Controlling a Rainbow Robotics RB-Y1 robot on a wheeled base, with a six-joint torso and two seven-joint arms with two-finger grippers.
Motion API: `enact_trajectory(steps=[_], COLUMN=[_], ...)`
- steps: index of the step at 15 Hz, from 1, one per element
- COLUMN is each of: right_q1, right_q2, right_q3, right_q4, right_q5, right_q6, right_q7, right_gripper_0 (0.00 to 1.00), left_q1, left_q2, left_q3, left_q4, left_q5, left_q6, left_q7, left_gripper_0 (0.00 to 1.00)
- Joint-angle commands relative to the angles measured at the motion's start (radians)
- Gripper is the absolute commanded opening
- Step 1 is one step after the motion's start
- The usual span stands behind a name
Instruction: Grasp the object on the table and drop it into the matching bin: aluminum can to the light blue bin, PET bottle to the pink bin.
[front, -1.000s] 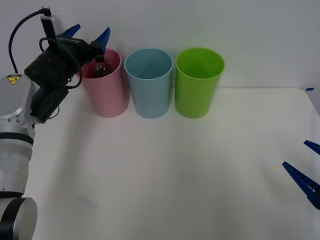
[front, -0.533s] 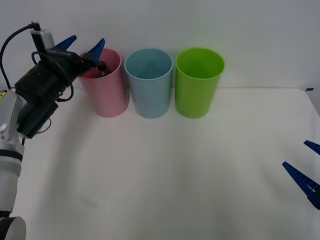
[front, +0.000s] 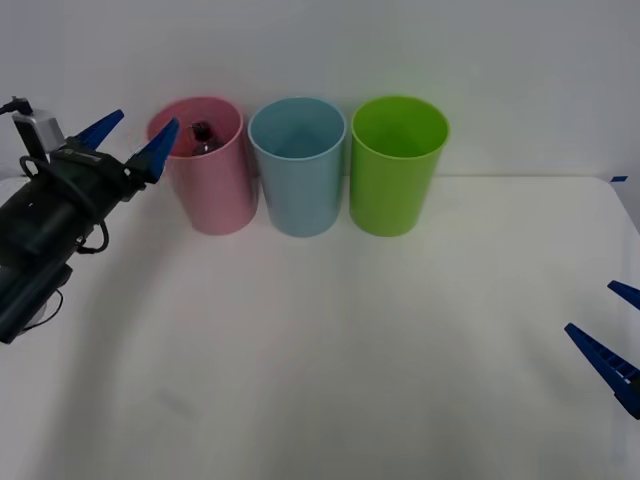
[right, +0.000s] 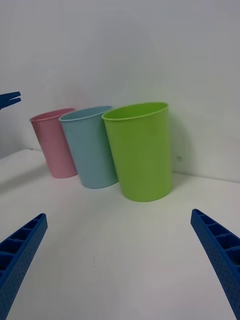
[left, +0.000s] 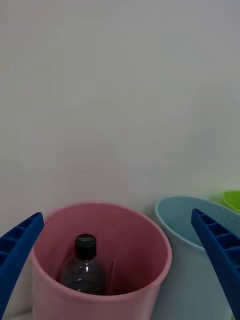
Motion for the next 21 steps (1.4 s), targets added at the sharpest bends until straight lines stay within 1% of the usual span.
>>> enact_trajectory(steps=[1, 8, 12, 16, 17, 19, 20, 21], right_q1=[0.000, 0.000, 0.000, 0.000, 0.000, 0.000, 0.000, 0.000], right_q2=[0.000, 0.000, 0.000, 0.000, 0.000, 0.000, 0.000, 0.000], right_q3=[0.000, 0.000, 0.000, 0.000, 0.000, 0.000, 0.000, 0.000], right_q4=[0.000, 0.000, 0.000, 0.000, 0.000, 0.000, 0.000, 0.000], right_q5=[0.000, 0.000, 0.000, 0.000, 0.000, 0.000, 0.000, 0.000], right_q6=[0.000, 0.000, 0.000, 0.000, 0.000, 0.000, 0.000, 0.000], right_q7=[0.000, 0.000, 0.000, 0.000, 0.000, 0.000, 0.000, 0.000], right_gripper_0=[1.00, 1.00, 1.00, 1.00, 1.00, 1.00, 1.00, 1.00], left_q1=[0.076, 0.271, 0.362, 0.423, 0.444, 0.481, 0.507, 0.523], left_q2=[0.032, 0.049, 0.051, 0.054, 0.055, 0.064, 0.078, 0.089], left_q3=[0.012, 0.157, 0.215, 0.252, 0.262, 0.267, 0.265, 0.265], left_q4=[-0.020, -0.020, -0.020, -0.020, -0.020, -0.023, -0.027, -0.027], left_q5=[0.067, 0.076, 0.076, 0.073, 0.069, 0.069, 0.069, 0.069], left_q6=[-0.051, -0.347, -0.497, -0.595, -0.618, -0.637, -0.646, -0.651], left_q7=[-0.058, -0.112, -0.158, -0.208, -0.242, -0.258, -0.293, -0.304], left_gripper_0=[1.00, 1.00, 1.00, 1.00, 1.00, 1.00, 1.00, 1.00])
